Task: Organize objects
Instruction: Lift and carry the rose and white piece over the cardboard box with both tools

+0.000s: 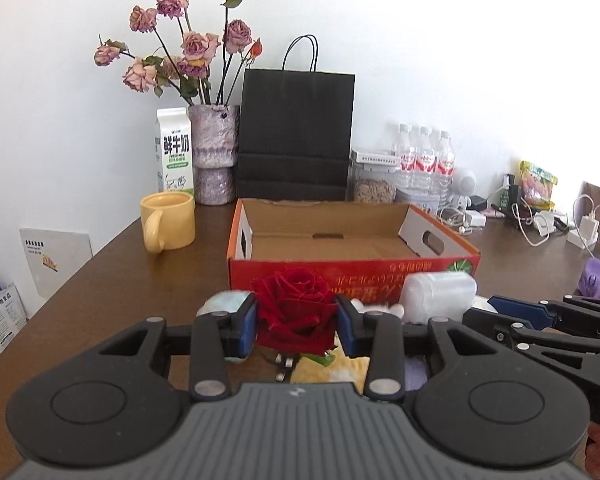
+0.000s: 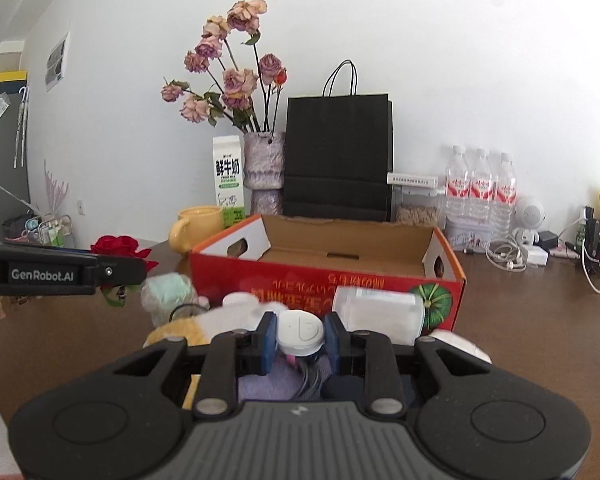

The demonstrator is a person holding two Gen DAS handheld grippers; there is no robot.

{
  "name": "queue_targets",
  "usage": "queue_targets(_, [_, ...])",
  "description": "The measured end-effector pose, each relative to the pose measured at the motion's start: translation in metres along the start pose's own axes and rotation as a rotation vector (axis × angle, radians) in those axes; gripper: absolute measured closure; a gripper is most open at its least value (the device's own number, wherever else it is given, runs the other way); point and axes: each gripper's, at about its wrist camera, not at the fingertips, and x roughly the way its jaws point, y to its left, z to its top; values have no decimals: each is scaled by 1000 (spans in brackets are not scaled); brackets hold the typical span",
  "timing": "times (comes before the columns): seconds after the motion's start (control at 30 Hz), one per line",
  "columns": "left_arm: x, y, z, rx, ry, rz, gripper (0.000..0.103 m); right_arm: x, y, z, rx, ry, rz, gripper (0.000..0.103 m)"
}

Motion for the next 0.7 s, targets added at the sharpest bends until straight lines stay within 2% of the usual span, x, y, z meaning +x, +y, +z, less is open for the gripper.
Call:
queue_targets(0.13, [25,-3,28,-28,-51,-6,63,27,-7,31,-9,-57,-20,79])
queue_targets(0.37, [78,-9,63,-72,-65,9,63,83,-22,70,22,-81,-47,79])
queue_targets(0.57, [133,-7,82,-102,-20,52,63,147,-43,83,70,6,-82,79])
queue_targets(0.7, [168,-5,75,-103,29,84,64,178,-58,77,109,67,-114,79])
